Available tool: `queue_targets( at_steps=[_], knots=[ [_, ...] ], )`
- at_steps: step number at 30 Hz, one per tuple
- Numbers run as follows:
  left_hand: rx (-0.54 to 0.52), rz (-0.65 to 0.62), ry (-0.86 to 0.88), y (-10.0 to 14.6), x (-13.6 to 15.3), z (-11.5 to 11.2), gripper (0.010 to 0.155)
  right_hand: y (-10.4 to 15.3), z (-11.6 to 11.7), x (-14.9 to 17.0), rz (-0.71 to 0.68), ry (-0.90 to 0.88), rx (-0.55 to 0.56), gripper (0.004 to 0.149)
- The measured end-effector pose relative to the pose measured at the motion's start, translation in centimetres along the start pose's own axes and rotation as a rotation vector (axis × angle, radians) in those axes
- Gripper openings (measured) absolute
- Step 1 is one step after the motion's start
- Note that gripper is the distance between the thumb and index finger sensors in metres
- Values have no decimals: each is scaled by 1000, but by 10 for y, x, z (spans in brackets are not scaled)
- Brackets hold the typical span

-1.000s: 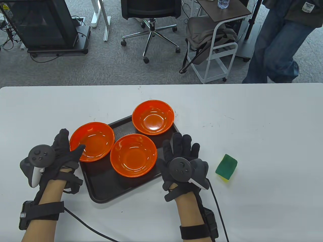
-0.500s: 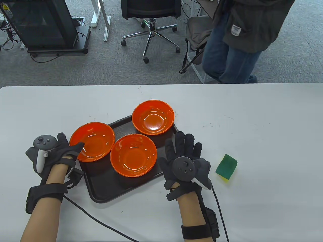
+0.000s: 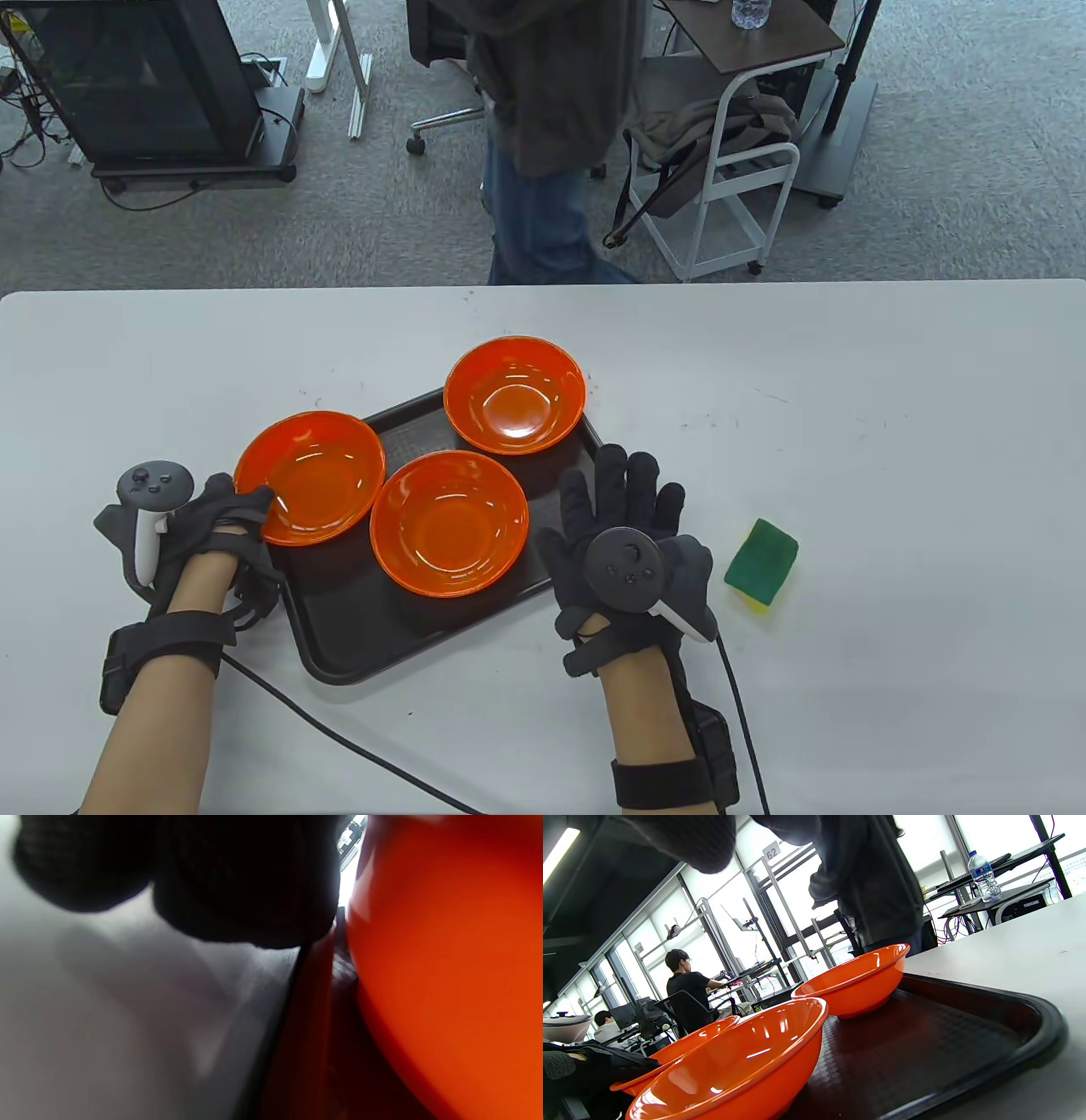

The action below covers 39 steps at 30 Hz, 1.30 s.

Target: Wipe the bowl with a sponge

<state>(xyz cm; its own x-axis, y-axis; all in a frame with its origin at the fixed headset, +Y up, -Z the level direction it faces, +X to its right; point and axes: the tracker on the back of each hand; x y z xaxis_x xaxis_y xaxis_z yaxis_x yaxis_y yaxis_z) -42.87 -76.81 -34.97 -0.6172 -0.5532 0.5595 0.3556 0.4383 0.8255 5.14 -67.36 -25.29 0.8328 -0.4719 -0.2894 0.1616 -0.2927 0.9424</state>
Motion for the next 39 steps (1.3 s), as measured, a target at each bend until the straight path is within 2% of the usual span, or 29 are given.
queue_targets(
  at_steps=[11,16,23,25,31,36,39],
  knots=[
    [18,-30,190,-2,12,2,59,1,0,0,7,3,-10,65],
    [-6,-53,199,7,10,15,55,1,0,1,12,3,-14,65],
    [-31,-216,198,40,-12,36,54,0,2,2,16,16,-29,65],
    [-34,-282,179,57,-21,41,54,0,3,4,23,16,-33,65],
    [-21,-404,124,100,-34,37,53,0,2,12,53,34,-45,65],
    [30,-471,112,113,-41,27,53,2,-2,23,94,24,-17,66],
    [26,-487,95,114,-44,27,53,2,-4,31,121,25,0,67]
  ],
)
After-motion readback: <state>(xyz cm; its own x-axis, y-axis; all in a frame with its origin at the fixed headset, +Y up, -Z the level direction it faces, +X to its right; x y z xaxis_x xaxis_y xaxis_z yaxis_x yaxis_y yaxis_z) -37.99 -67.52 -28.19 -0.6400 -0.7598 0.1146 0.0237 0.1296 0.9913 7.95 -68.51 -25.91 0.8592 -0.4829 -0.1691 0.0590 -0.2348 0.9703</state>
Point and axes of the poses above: the tracker on the back of each hand, its own x axis roughly to the little-finger side, its own y axis roughly from the fingertips to the wrist, z = x × y, and after that the axes turned 7 degrees about x, right-handed
